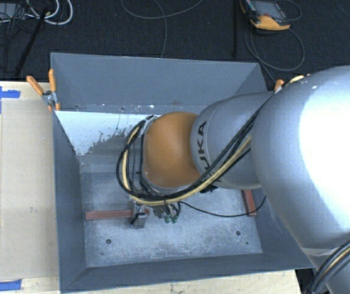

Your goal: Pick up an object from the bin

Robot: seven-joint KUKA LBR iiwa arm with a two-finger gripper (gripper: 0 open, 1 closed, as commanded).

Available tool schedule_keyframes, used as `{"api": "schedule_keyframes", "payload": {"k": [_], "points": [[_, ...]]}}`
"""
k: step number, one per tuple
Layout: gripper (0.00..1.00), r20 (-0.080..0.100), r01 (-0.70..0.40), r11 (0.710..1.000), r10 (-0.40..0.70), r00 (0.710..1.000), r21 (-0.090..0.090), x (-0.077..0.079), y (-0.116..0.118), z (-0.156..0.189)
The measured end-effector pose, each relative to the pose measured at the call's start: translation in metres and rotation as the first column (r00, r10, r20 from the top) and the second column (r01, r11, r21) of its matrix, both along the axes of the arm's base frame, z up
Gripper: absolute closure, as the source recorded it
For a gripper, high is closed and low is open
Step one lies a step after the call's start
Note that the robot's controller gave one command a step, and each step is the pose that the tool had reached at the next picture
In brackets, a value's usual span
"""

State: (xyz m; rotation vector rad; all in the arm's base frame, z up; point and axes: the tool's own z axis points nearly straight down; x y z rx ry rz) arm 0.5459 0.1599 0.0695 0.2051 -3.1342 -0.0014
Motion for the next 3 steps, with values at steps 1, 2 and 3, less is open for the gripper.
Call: {"api": "schedule_keyframes", "payload": {"k": [1, 2, 3], "points": [[0.0, 0.0, 0.001, 1.0, -0.001, 1.0, 0.0, 0.0, 0.0, 0.0], [1.0, 0.001, 0.001, 1.0, -0.001, 1.0, 0.0, 0.0, 0.0, 0.0], [1.0, 0.008, -0.331, 0.944, 0.331, 0.944, -0.001, -0.005, 0.011, 0.172]]}}
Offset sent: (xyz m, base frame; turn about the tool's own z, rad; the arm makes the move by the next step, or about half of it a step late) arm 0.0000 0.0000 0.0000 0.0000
